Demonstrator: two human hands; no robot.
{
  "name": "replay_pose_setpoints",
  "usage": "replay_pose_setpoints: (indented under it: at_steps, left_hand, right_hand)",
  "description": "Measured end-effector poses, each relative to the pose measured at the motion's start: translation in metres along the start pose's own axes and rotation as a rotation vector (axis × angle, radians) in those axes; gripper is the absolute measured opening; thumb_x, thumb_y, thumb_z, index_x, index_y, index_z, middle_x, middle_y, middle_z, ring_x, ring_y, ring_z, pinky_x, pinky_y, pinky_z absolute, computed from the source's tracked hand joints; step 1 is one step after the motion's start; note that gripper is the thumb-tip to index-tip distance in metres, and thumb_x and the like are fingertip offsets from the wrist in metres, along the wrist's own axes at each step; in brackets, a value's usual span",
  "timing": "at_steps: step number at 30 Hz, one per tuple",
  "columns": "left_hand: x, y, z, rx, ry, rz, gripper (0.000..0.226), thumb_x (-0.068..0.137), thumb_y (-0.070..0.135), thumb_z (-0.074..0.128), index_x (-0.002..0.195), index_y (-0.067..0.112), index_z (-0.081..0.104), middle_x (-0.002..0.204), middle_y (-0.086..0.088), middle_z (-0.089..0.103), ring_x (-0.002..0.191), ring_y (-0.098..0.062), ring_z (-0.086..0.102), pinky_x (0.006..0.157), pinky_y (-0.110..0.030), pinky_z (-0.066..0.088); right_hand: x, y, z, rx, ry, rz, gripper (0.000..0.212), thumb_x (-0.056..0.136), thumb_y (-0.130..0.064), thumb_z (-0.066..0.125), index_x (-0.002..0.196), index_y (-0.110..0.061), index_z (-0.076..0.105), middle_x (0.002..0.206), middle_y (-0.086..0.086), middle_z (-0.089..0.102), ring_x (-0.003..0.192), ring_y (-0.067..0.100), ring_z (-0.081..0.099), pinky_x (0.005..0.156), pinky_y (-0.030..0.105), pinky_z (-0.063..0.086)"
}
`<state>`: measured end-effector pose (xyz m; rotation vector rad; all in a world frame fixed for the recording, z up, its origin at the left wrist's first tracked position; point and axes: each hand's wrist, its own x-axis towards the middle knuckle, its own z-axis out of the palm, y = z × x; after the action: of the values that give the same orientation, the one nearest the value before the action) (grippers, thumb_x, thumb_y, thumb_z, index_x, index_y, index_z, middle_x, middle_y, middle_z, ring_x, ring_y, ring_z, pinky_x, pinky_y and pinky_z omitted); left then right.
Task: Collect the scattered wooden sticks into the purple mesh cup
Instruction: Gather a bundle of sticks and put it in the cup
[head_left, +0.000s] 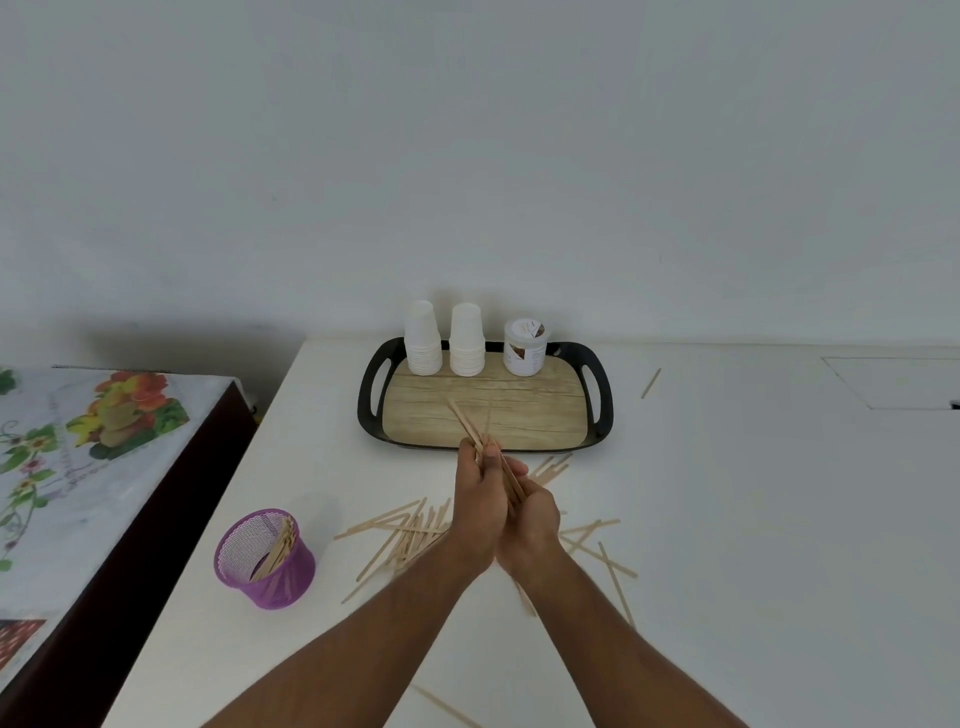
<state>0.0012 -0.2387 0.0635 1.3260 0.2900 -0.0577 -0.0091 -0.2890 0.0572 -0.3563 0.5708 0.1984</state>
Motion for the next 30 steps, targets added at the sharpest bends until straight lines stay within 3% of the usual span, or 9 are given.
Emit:
replay_pose_setpoints:
  at_steps: [5, 9, 11, 13, 16, 19, 22, 26, 30]
  left_hand:
    - [0.0, -0.006, 0.005, -0.034, -0.035, -0.02, 0.023, 0.108, 0.033, 0.044, 0.091, 0.031, 0.058, 0.07, 0.001, 0.053, 0.072, -0.014, 0.054, 0.078, -0.03, 0.051]
    - [0.006, -0.006, 0.001, 0.053, -0.069, 0.031, 0.018, 0.109, 0.037, 0.042, 0.112, 0.04, 0.059, 0.101, 0.006, 0.069, 0.1, -0.008, 0.067, 0.091, -0.026, 0.051]
    - [0.012, -0.003, -0.006, 0.077, -0.101, 0.042, 0.023, 0.109, 0.037, 0.041, 0.124, 0.027, 0.055, 0.092, 0.008, 0.063, 0.09, -0.003, 0.064, 0.091, -0.028, 0.053]
    - [0.014, 0.0, -0.012, 0.121, -0.117, 0.054, 0.018, 0.11, 0.034, 0.039, 0.113, 0.023, 0.053, 0.077, 0.009, 0.052, 0.068, 0.002, 0.056, 0.072, -0.023, 0.051]
    - [0.008, -0.002, -0.02, 0.229, -0.156, 0.069, 0.017, 0.111, 0.03, 0.037, 0.103, 0.025, 0.051, 0.078, 0.01, 0.052, 0.069, -0.001, 0.053, 0.066, -0.021, 0.044]
    - [0.004, -0.007, -0.03, 0.351, -0.206, 0.126, 0.018, 0.111, 0.03, 0.038, 0.109, 0.023, 0.054, 0.089, 0.01, 0.061, 0.079, -0.003, 0.057, 0.075, -0.024, 0.049]
    - [0.004, -0.009, -0.034, 0.478, -0.206, 0.176, 0.02, 0.109, 0.03, 0.043, 0.099, 0.016, 0.052, 0.078, 0.006, 0.051, 0.068, -0.009, 0.045, 0.067, -0.032, 0.043]
    - [0.003, -0.004, -0.032, 0.471, -0.205, 0.193, 0.025, 0.099, 0.026, 0.057, 0.091, 0.003, 0.054, 0.073, -0.01, 0.057, 0.066, -0.018, 0.047, 0.061, -0.038, 0.042]
    - [0.006, 0.006, -0.032, 0.466, -0.133, 0.246, 0.027, 0.084, 0.025, 0.051, 0.077, 0.001, 0.061, 0.067, -0.017, 0.066, 0.058, -0.028, 0.057, 0.052, -0.041, 0.048]
  right_hand:
    - [-0.007, -0.001, 0.006, -0.008, 0.008, 0.04, 0.038, 0.106, -0.017, 0.035, 0.113, 0.004, 0.067, 0.116, 0.02, 0.073, 0.121, 0.035, 0.066, 0.113, 0.045, 0.046]
    - [-0.007, -0.004, 0.007, -0.206, 0.064, 0.019, 0.036, 0.108, -0.024, 0.045, 0.11, -0.003, 0.074, 0.107, 0.015, 0.078, 0.108, 0.028, 0.072, 0.094, 0.042, 0.055]
    - [-0.005, -0.005, 0.004, -0.366, 0.11, 0.004, 0.039, 0.11, -0.032, 0.045, 0.117, -0.004, 0.071, 0.113, 0.013, 0.078, 0.11, 0.027, 0.072, 0.091, 0.043, 0.057]
    - [-0.002, -0.008, 0.002, -0.604, 0.19, -0.023, 0.044, 0.11, -0.042, 0.043, 0.11, -0.009, 0.072, 0.113, 0.007, 0.077, 0.112, 0.026, 0.069, 0.101, 0.05, 0.054]
    - [0.002, -0.021, 0.004, -0.804, 0.211, -0.177, 0.043, 0.109, -0.047, 0.043, 0.111, -0.018, 0.074, 0.121, -0.005, 0.071, 0.123, 0.022, 0.06, 0.114, 0.05, 0.042]
    - [0.002, -0.038, 0.019, -0.744, 0.057, -0.307, 0.036, 0.105, -0.045, 0.052, 0.108, -0.016, 0.073, 0.114, 0.004, 0.075, 0.113, 0.023, 0.068, 0.101, 0.043, 0.051]
    - [-0.003, -0.048, 0.042, -0.842, -0.155, -0.43, 0.031, 0.102, -0.042, 0.059, 0.12, -0.018, 0.067, 0.12, 0.006, 0.075, 0.118, 0.024, 0.069, 0.099, 0.041, 0.054]
    - [-0.013, -0.042, 0.06, -1.183, -0.36, -0.687, 0.048, 0.1, -0.039, 0.058, 0.145, -0.026, 0.045, 0.133, -0.009, 0.066, 0.126, 0.01, 0.063, 0.105, 0.03, 0.05]
    - [-0.018, -0.028, 0.05, -1.609, -0.469, -0.925, 0.038, 0.112, -0.03, 0.037, 0.147, -0.021, 0.048, 0.145, -0.01, 0.059, 0.136, 0.001, 0.051, 0.113, 0.026, 0.043]
